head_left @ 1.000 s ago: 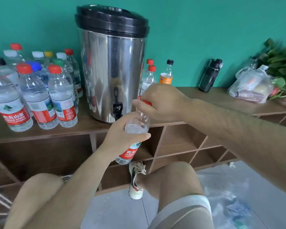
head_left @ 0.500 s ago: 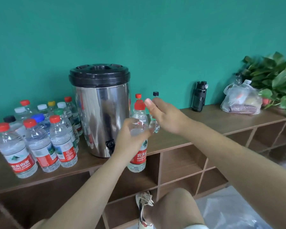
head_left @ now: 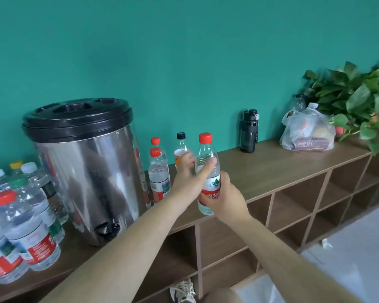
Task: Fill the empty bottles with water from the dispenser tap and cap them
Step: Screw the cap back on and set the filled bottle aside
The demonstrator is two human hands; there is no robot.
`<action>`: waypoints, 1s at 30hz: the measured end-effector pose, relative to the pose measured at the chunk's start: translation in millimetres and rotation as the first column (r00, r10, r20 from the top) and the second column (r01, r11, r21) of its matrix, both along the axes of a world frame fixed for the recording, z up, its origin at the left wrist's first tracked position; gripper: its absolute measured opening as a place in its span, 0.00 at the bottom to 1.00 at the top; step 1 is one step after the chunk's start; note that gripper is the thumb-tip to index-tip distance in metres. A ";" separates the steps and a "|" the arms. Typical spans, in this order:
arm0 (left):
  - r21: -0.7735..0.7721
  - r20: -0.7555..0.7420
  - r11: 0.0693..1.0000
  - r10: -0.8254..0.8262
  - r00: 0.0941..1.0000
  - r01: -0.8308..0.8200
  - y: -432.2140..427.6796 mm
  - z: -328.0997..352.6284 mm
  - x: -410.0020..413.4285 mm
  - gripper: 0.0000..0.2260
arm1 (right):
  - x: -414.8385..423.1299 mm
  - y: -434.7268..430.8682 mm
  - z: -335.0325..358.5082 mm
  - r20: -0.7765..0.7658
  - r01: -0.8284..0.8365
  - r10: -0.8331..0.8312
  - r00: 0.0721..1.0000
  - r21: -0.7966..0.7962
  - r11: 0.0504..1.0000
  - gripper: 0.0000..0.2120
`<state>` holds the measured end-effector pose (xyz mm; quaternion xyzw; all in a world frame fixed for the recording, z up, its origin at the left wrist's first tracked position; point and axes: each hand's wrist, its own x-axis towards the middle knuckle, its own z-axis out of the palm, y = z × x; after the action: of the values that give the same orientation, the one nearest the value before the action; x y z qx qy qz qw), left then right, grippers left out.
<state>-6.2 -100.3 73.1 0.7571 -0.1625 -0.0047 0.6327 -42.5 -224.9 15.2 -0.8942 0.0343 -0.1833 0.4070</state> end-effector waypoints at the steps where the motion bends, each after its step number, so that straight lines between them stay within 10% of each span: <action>1: -0.002 -0.004 0.999 0.036 0.999 -0.036 -5.9 -4.6 12.5 0.28 | 12.5 -8.8 -2.9 -0.021 0.033 -0.033 0.999 -0.013 0.999 0.31; 11: 0.028 0.275 0.879 0.450 0.849 -0.475 -34.1 -39.7 112.8 0.37 | 100.4 -43.4 -42.0 -0.109 0.152 -0.140 0.984 0.111 0.982 0.29; 30: 0.263 0.189 0.841 0.436 0.880 -0.473 -49.2 -85.7 153.6 0.20 | 128.3 -47.6 -69.5 -0.142 0.143 -0.121 0.982 0.157 0.977 0.33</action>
<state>147.4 -149.5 -12.7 0.8602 -0.0138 0.1670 0.4817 85.7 -272.6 -54.3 -0.8629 0.1358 -0.1470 0.4640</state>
